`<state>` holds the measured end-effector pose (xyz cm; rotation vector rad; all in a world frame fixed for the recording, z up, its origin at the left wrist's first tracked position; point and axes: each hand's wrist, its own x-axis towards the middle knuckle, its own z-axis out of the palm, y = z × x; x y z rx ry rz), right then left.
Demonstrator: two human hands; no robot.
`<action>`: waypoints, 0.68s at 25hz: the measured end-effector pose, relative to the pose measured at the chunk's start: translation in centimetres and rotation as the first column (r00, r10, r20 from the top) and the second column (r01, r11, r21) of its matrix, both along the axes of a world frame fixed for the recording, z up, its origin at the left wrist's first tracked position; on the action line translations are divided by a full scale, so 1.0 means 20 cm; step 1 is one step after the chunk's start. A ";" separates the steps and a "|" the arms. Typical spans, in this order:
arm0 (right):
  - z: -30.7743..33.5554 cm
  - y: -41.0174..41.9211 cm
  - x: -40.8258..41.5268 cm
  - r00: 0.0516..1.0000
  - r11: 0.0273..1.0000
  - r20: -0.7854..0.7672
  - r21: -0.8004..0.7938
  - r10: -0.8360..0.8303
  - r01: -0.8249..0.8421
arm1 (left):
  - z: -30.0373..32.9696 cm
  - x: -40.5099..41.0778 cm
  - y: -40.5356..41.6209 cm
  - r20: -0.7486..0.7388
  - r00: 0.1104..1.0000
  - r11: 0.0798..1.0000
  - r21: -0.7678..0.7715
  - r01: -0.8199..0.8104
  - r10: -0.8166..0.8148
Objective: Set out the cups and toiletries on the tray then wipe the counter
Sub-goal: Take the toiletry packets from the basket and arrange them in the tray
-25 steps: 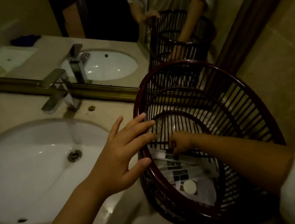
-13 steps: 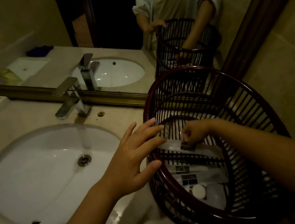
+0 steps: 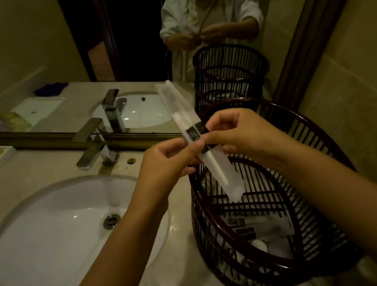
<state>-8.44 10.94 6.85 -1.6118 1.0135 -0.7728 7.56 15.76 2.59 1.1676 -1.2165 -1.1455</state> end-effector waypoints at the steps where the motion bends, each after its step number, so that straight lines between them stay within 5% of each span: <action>1: 0.00 0.01 0.03 1.000 0.999 0.014 -0.040 -0.020 0.020 | 0.00 0.00 0.00 -0.023 1.000 1.000 0.010 -0.006 0.006; 4: -0.03 -0.02 0.04 1.000 0.999 0.011 -0.036 -0.010 0.011 | -0.03 0.06 0.00 -0.154 0.985 0.996 0.069 -0.064 0.074; 7: -0.19 -0.16 -0.09 0.925 0.993 -0.374 -0.067 0.068 -0.100 | -0.09 0.24 0.00 -0.212 0.959 0.975 0.164 -0.152 0.186; 10: -0.49 -0.27 -0.26 0.468 0.914 -0.830 0.114 0.304 -0.390 | -0.19 0.40 0.00 -0.123 0.966 0.950 0.245 -0.191 0.226; 12: -0.71 -0.30 -0.31 0.183 0.839 -0.888 0.306 0.422 -0.449 | -0.27 0.43 0.01 -0.051 0.972 0.935 0.289 -0.205 0.228; 14: -0.87 -0.30 -0.32 0.034 0.777 -0.870 0.422 0.493 -0.468 | -0.34 0.42 0.02 0.003 0.975 0.923 0.319 -0.213 0.224; 17: -1.02 -0.30 -0.33 -0.004 0.743 -0.852 0.458 0.523 -0.488 | -0.42 0.40 0.00 0.020 0.980 0.926 0.323 -0.194 0.198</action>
